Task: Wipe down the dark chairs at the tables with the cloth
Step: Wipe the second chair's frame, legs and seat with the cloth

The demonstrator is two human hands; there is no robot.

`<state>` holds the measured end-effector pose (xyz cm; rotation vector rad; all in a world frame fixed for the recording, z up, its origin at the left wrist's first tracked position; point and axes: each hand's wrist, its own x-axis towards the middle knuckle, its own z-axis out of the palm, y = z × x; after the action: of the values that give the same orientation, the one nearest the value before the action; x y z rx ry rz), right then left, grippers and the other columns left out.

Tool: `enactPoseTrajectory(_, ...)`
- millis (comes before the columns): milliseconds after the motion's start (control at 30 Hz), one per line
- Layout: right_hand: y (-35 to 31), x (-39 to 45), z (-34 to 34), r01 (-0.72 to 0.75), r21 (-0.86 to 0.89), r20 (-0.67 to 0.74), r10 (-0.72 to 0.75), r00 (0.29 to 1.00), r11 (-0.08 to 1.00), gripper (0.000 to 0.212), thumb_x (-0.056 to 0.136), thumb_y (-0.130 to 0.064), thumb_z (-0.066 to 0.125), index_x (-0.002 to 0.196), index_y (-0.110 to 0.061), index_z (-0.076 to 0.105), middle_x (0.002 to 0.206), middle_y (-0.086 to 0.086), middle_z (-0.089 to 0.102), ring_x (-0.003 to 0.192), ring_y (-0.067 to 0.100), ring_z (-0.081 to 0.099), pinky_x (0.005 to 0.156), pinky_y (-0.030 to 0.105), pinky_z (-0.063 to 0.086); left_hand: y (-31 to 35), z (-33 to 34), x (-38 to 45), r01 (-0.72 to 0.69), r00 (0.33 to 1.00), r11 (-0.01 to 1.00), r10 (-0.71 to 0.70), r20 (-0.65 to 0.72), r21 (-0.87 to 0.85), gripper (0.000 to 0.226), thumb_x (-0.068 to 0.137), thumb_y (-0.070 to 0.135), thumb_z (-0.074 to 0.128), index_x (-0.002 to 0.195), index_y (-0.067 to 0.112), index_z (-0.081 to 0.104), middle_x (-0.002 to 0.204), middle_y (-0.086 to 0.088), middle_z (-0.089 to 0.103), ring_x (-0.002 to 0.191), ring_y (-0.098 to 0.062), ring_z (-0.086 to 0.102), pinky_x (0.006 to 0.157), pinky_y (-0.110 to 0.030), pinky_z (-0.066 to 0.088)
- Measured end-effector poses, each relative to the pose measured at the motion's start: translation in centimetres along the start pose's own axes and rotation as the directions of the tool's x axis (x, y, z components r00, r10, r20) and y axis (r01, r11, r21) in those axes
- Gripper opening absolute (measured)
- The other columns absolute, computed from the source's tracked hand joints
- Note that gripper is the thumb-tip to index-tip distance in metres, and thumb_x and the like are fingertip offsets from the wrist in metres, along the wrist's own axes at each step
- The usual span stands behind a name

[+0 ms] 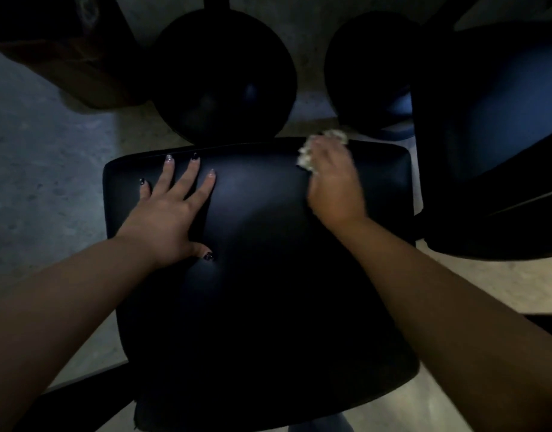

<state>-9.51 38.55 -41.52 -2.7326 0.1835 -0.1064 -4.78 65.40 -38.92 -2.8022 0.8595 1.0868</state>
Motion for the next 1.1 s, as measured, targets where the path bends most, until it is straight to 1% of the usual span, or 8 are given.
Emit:
enactPoseTrajectory(200, 7.2, -2.4, -3.3, -0.302, -0.076, -0.014, 0.302, 0.953, 0.95, 0.053, 0.086, 0.004, 0.043, 0.139, 0.007, 0.039, 0.143, 0.025, 0.038, 0.135, 0.036, 0.034, 0.117, 0.035, 0.019, -0.2, 0.1, 0.0, -0.01, 1.0, 0.999, 0.009, -0.015, -0.035, 0.132, 0.062, 0.061, 0.079, 0.153, 0.03, -0.012, 0.16, 0.002, -0.025, 0.144, -0.029, -0.027, 0.114, -0.062, 0.007)
enactPoseTrajectory(300, 6.5, -4.3, -3.2, -0.57, 0.064, -0.118, 0.573, 0.811, 0.819, 0.051, 0.093, -0.003, 0.038, 0.143, 0.003, 0.033, 0.147, 0.021, 0.034, 0.136, 0.03, 0.033, 0.115, 0.026, 0.018, -0.2, 0.1, -0.1, -0.008, 1.0, 1.0, 0.008, -0.012, -0.028, 0.132, 0.062, 0.06, 0.079, 0.154, 0.03, -0.011, 0.16, 0.002, -0.025, 0.144, -0.03, -0.027, 0.114, -0.062, 0.007)
enactPoseTrajectory(367, 5.2, -7.1, -2.6, -0.644, 0.097, -0.141, 0.651, 0.746, 0.759, 0.053, 0.093, -0.009, 0.036, 0.143, 0.005, 0.032, 0.148, 0.022, 0.032, 0.138, 0.031, 0.03, 0.117, 0.03, 0.017, -0.1, 0.0, -0.1, -0.008, 1.0, 0.999, 0.008, -0.01, -0.034, 0.132, 0.063, 0.059, 0.08, 0.154, 0.029, -0.01, 0.16, 0.002, -0.025, 0.144, -0.03, -0.027, 0.114, -0.062, 0.007)
enactPoseTrajectory(500, 3.1, -11.3, -1.2, -0.579, -0.055, -0.137, 0.568, 0.812, 0.814, 0.058, 0.091, 0.002, 0.042, 0.146, 0.004, 0.024, 0.155, 0.019, 0.02, 0.145, 0.03, 0.016, 0.12, 0.035, 0.009, -0.3, 0.0, 0.0, -0.011, 1.0, 0.999, 0.011, -0.019, -0.04, 0.132, 0.061, 0.06, 0.08, 0.154, 0.029, -0.009, 0.16, 0.002, -0.024, 0.145, -0.029, -0.026, 0.114, -0.062, 0.007)
enactPoseTrajectory(833, 3.6, -4.8, -0.8, -0.491, -0.026, -0.187, 0.478, 0.858, 0.871, 0.059, 0.089, 0.002, 0.042, 0.146, 0.003, 0.028, 0.154, 0.019, 0.024, 0.145, 0.032, 0.016, 0.119, 0.04, 0.008, -0.9, 0.4, 0.1, -0.043, 0.998, 0.997, 0.04, -0.058, -0.056, 0.134, 0.057, 0.063, 0.08, 0.154, 0.033, -0.008, 0.161, 0.003, -0.02, 0.146, -0.028, -0.023, 0.115, -0.06, 0.007)
enactPoseTrajectory(900, 1.9, -5.7, -0.2, -0.396, -0.024, -0.15, 0.388, 0.909, 0.918, 0.058, 0.086, 0.004, 0.042, 0.143, 0.005, 0.032, 0.152, 0.021, 0.028, 0.144, 0.035, 0.019, 0.119, 0.044, 0.012, -1.3, 0.0, 0.2, -0.054, 0.998, 0.996, 0.052, -0.035, -0.074, 0.133, 0.059, 0.062, 0.08, 0.152, 0.035, -0.01, 0.161, 0.004, -0.02, 0.146, -0.027, -0.021, 0.116, -0.057, 0.007)
enactPoseTrajectory(1000, -0.6, -8.2, 0.8, -0.094, -0.027, 0.02, 0.094, 0.995, 0.995, 0.059, 0.078, 0.01, 0.048, 0.137, 0.01, 0.041, 0.146, 0.025, 0.035, 0.14, 0.042, 0.027, 0.116, 0.052, 0.018, -2.7, -1.4, 0.9, -0.004, 0.999, 0.988, -0.002, -0.041, -0.154, 0.125, 0.065, 0.047, 0.084, 0.153, 0.033, -0.004, 0.162, -0.004, -0.015, 0.149, -0.031, 0.0, 0.119, -0.05, 0.017)
enactPoseTrajectory(1100, 1.4, -7.3, -0.4, 0.152, -0.059, 0.162, -0.141, 0.977, 0.987, 0.059, 0.076, 0.01, 0.05, 0.135, 0.008, 0.044, 0.144, 0.025, 0.039, 0.138, 0.04, 0.031, 0.117, 0.048, 0.02, -4.4, -2.1, 1.0, 0.098, 0.989, 0.981, -0.114, -0.089, -0.17, 0.111, 0.074, 0.045, 0.079, 0.156, 0.023, 0.008, 0.163, -0.014, -0.001, 0.148, -0.037, 0.007, 0.12, -0.048, 0.015)
